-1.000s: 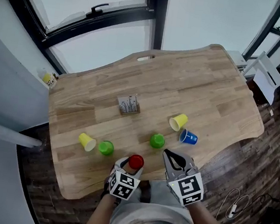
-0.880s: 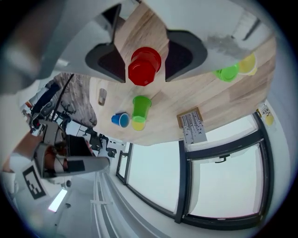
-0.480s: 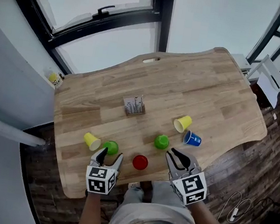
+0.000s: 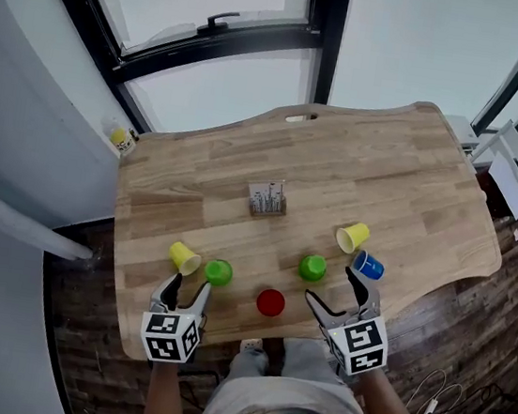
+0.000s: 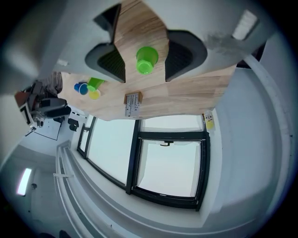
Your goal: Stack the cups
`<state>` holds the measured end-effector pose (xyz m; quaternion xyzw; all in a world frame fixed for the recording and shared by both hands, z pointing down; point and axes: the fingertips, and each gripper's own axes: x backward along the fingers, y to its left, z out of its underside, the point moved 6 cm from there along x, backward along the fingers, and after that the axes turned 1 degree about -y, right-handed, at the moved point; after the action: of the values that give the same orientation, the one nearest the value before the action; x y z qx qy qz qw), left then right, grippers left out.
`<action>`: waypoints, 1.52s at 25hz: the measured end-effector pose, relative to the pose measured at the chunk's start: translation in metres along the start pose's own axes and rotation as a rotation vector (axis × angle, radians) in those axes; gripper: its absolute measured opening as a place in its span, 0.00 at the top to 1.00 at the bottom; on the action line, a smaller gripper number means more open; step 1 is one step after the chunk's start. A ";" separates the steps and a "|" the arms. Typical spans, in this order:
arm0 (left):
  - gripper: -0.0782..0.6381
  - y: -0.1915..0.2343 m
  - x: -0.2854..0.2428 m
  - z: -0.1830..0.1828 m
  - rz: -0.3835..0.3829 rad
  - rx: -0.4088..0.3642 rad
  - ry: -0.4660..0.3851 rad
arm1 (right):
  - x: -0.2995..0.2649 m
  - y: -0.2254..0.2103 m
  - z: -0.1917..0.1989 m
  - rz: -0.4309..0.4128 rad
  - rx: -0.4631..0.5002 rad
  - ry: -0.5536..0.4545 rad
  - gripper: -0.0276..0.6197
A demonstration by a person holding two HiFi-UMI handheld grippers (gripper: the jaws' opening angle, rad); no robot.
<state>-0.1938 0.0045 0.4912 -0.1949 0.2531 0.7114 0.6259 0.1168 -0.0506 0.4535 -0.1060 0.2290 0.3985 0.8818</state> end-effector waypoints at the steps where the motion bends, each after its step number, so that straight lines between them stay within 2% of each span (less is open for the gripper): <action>1: 0.50 0.002 0.002 0.001 -0.006 0.004 0.000 | -0.002 0.000 0.000 -0.002 0.002 0.005 0.38; 11: 0.50 0.003 0.002 0.015 -0.029 0.034 0.030 | -0.036 -0.010 0.014 -0.038 0.021 0.102 0.37; 14: 0.50 0.003 0.000 0.018 -0.036 0.036 0.042 | -0.053 -0.013 0.026 -0.061 0.021 0.149 0.37; 19: 0.50 0.006 -0.002 0.024 -0.044 0.052 0.063 | -0.081 -0.022 0.050 -0.048 0.018 0.227 0.38; 29: 0.50 0.002 -0.021 0.030 -0.040 0.073 0.093 | -0.108 -0.031 0.078 -0.072 0.011 0.331 0.48; 34: 0.50 -0.001 -0.034 0.030 -0.038 0.064 0.109 | -0.111 -0.030 0.081 -0.080 0.016 0.338 0.59; 38: 0.50 -0.002 -0.046 0.033 -0.034 0.046 0.128 | -0.112 -0.030 0.082 -0.085 0.012 0.332 0.60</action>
<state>-0.1838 -0.0115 0.5445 -0.2299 0.3058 0.6808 0.6246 0.1011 -0.1137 0.5798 -0.1747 0.3692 0.3363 0.8486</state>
